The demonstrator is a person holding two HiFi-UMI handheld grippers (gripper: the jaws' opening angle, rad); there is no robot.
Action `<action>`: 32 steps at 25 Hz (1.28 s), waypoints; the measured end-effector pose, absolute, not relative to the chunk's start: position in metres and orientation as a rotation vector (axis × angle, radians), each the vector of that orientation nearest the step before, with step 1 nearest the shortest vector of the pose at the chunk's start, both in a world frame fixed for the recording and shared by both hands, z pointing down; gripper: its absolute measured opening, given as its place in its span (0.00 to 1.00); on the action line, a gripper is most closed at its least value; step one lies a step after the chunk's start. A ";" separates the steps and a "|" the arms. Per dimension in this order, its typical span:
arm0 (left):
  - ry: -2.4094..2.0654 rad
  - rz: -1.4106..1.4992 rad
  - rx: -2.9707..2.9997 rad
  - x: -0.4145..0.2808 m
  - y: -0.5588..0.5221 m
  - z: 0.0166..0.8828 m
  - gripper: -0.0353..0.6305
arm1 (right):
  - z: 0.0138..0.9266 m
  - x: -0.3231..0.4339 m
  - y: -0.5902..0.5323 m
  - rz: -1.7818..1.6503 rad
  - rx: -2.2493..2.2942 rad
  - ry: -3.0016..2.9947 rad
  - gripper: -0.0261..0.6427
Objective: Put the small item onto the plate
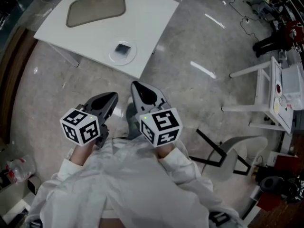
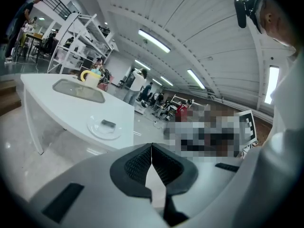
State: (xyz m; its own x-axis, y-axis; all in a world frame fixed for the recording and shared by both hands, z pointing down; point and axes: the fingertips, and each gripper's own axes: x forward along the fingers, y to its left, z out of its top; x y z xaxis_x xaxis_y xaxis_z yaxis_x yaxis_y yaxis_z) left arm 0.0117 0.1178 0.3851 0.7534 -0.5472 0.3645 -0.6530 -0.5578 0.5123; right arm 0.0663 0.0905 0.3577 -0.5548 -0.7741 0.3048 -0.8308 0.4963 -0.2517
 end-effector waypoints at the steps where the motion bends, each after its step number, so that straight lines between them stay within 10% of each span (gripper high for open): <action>1: -0.895 0.217 2.306 0.015 0.108 0.384 0.07 | 0.356 0.069 0.080 0.563 1.396 -2.587 0.06; 32: -0.990 0.204 2.119 0.031 -0.053 0.397 0.07 | 0.379 0.080 -0.086 0.635 1.138 -2.564 0.06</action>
